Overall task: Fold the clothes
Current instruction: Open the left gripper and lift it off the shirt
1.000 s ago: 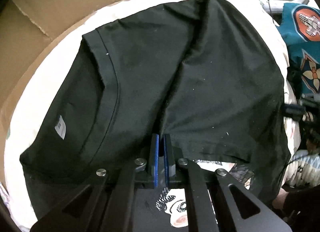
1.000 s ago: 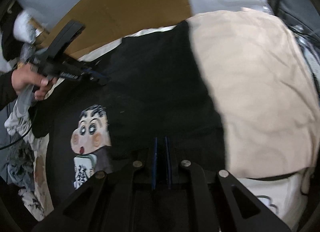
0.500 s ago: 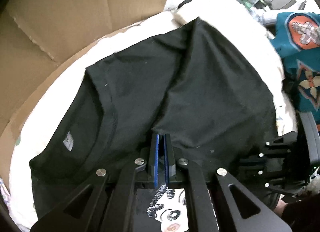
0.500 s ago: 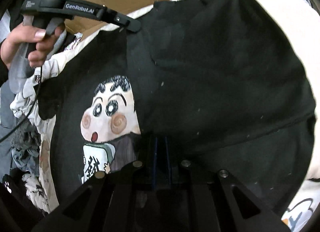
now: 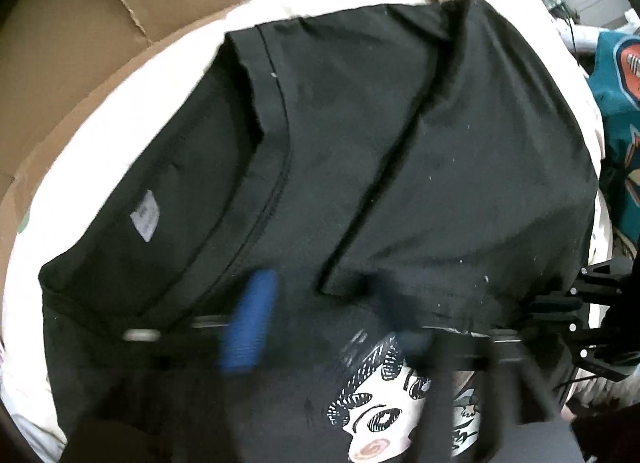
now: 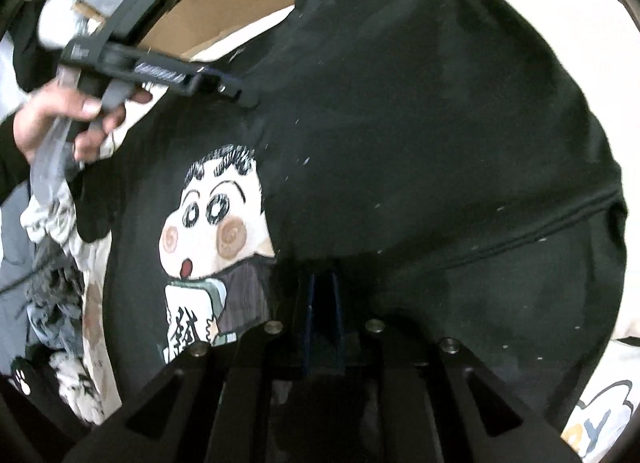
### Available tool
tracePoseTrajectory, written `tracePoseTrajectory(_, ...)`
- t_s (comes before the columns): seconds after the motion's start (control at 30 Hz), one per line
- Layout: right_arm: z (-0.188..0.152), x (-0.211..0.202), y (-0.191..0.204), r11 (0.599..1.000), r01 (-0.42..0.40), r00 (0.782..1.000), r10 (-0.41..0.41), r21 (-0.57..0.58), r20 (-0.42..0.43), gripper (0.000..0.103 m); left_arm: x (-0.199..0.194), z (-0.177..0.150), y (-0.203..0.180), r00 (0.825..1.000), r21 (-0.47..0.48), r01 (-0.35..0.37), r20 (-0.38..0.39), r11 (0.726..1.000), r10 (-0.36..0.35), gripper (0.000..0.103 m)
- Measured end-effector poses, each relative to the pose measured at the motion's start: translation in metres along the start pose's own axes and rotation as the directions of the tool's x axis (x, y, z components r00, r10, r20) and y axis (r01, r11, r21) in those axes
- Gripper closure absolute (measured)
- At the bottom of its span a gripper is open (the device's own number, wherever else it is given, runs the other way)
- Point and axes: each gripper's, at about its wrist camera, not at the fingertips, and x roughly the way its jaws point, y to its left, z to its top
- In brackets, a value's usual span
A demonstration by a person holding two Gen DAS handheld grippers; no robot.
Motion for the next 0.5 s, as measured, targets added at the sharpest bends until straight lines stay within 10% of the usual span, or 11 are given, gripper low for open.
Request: tracePoseTrajectory(0.5,0.002,-0.035,0.025,0.994,0.052,0.996,-0.059,-0.097,-0.069,0.047,-0.079,-0.092,-0.009,0.996,-0.178,-0.025,0.074,0.984,0.039,0.024)
